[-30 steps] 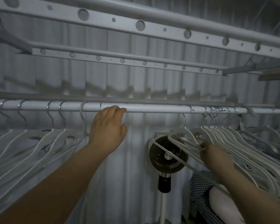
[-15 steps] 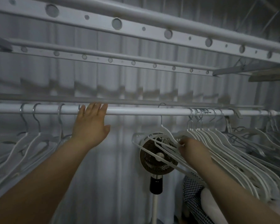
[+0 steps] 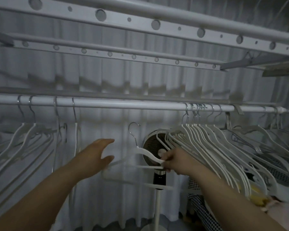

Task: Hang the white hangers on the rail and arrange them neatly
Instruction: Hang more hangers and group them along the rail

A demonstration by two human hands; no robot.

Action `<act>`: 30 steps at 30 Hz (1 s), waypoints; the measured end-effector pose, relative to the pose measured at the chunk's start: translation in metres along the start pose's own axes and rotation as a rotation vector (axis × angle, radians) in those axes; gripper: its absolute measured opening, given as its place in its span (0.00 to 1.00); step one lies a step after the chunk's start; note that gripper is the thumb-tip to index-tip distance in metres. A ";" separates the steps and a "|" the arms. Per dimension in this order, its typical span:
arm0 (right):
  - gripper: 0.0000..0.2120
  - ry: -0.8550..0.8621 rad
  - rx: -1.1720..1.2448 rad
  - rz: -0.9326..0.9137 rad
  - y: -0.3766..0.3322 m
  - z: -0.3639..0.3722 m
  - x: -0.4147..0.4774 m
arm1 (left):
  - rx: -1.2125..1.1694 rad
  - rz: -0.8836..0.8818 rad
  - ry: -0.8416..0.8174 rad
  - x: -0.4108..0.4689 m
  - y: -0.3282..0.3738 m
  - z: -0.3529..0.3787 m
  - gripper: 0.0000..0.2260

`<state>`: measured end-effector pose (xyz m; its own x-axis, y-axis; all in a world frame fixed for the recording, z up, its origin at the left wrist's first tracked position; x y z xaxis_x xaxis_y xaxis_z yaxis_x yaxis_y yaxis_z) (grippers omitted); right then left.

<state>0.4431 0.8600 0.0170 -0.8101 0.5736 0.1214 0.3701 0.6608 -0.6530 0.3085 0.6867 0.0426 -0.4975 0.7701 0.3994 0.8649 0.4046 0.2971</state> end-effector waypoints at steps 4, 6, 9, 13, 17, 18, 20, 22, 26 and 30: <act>0.08 -0.148 0.120 -0.096 -0.006 0.004 -0.029 | -0.005 -0.037 -0.123 -0.027 0.020 0.028 0.32; 0.06 -0.223 0.177 -0.132 -0.008 0.008 -0.041 | -0.031 -0.090 -0.173 -0.042 0.021 0.036 0.30; 0.09 -0.289 0.183 -0.218 -0.017 0.014 -0.055 | -0.047 -0.153 -0.249 -0.065 0.019 0.041 0.14; 0.09 -0.257 0.076 -0.291 -0.021 0.022 -0.057 | -0.104 -0.203 -0.190 -0.087 0.016 0.029 0.07; 0.11 -0.084 0.002 -0.355 -0.025 0.023 -0.042 | -0.156 -0.280 -0.166 -0.098 0.013 0.019 0.10; 0.14 -0.048 -0.016 -0.370 -0.026 0.021 -0.038 | -0.150 -0.305 -0.147 -0.098 0.010 0.015 0.10; 0.22 -0.024 -0.087 -0.389 -0.029 0.025 -0.031 | -0.086 -0.346 -0.093 -0.095 0.005 0.006 0.10; 0.27 0.020 -0.136 -0.372 -0.035 0.021 -0.027 | 0.012 -0.375 -0.032 -0.090 0.002 -0.006 0.09; 0.30 0.228 -0.381 -0.395 -0.060 -0.004 -0.014 | 0.092 -0.425 0.168 -0.073 -0.009 -0.031 0.12; 0.32 0.357 -0.576 -0.387 -0.083 -0.019 0.008 | 0.117 -0.427 0.289 -0.046 -0.026 -0.042 0.13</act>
<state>0.4142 0.8188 0.0866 -0.7705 0.3075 0.5583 0.3480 0.9368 -0.0357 0.3056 0.6201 0.0532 -0.7912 0.3634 0.4918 0.5743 0.7178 0.3935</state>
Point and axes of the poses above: each hand's wrist, its own x-axis towards the middle knuckle, its own z-axis out of the palm, y = z × x, the point moved 9 cm from there along x, towards the middle knuckle, and after that the axes turned 5 degrees about x, right-handed, at the moved point
